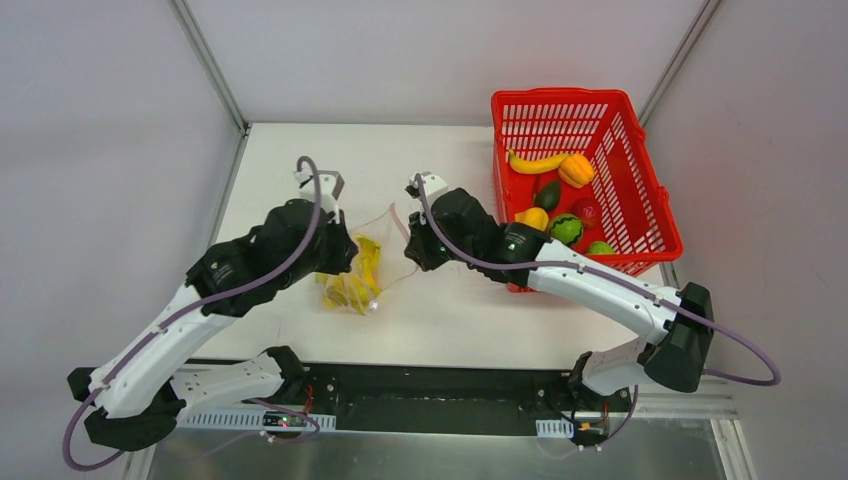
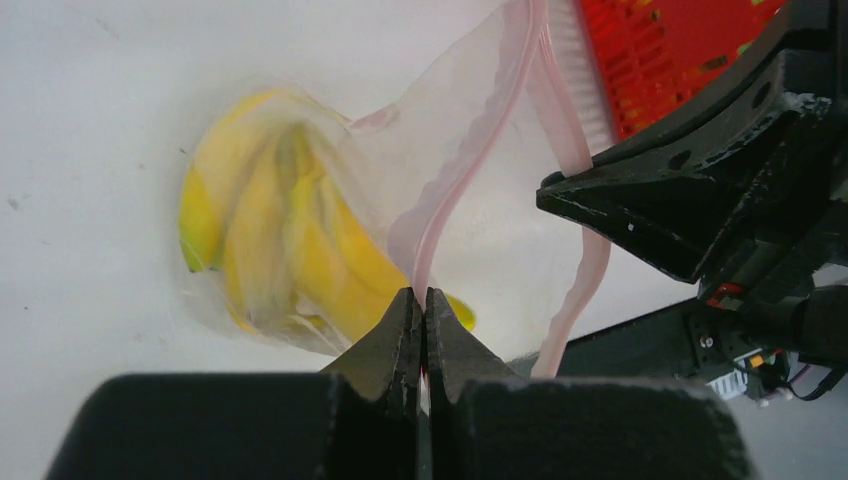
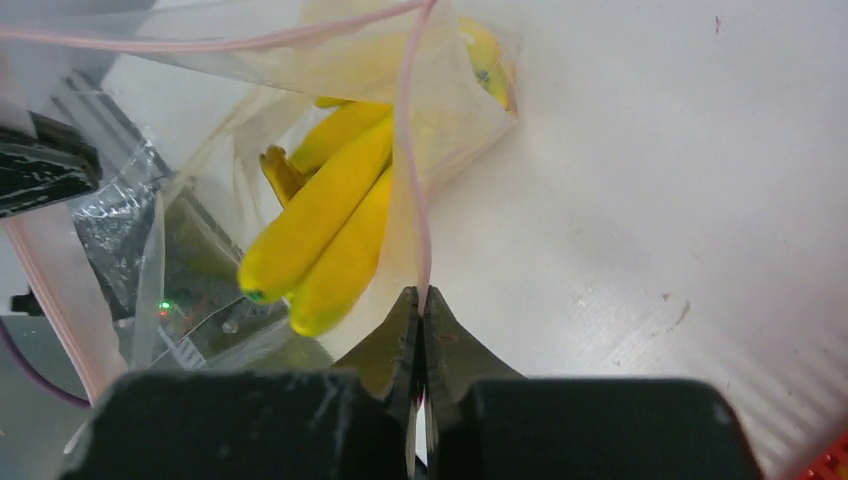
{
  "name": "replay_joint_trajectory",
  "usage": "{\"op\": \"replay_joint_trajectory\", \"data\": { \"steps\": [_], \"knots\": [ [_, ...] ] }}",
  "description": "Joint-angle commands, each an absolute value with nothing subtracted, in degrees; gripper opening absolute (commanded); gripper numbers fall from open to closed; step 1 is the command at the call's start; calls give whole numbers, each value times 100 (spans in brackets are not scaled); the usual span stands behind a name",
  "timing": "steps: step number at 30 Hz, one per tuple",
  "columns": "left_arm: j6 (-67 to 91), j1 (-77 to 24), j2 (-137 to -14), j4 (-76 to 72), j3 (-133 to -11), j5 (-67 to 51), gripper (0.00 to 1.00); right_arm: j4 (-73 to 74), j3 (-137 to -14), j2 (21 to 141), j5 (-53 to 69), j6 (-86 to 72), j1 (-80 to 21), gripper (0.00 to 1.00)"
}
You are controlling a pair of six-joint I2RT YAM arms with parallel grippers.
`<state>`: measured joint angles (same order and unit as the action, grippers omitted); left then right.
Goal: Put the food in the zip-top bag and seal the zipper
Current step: Adjust the zipper food storage bag at the center of the board.
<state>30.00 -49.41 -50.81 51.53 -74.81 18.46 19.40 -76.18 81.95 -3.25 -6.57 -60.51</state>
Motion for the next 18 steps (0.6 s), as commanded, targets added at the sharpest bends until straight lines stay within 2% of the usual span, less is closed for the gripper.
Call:
{"op": "replay_joint_trajectory", "data": {
  "steps": [1, 3, 5, 6, 7, 11, 13, 18],
  "knots": [
    [3079, -4893, -5289, 4663, -7252, 1427, 0, 2000, -7383, 7659, -543, -651, -6002, 4],
    [3096, -4893, -5314, 4589, -7267, 1356, 0, 2065, -7401, 7530, -702, -659, -5972, 19],
    [3101, -4895, -5302, 4495, -7254, 1316, 0, 2083, -7417, 7385, -743, -651, -5932, 26],
    [3117, -4890, -5288, 4436, -7233, 1315, 0, 2072, -7405, 7297, -694, -663, -5907, 36],
    [3134, -4895, -5266, 4402, -7206, 1308, 0, 2073, -7409, 7224, -602, -667, -5887, 41],
    [3186, -4889, -5183, 4311, -7102, 1305, 0, 2066, -7432, 6792, -299, -719, -5861, 48],
    [3208, -4895, -5119, 4284, -7047, 1328, 0, 1997, -7390, 6495, -313, -678, -5857, 54],
    [3208, -4892, -5052, 4259, -7001, 1315, 0, 1731, -7038, 5658, -1359, -284, -5834, 69]
  ]
}}
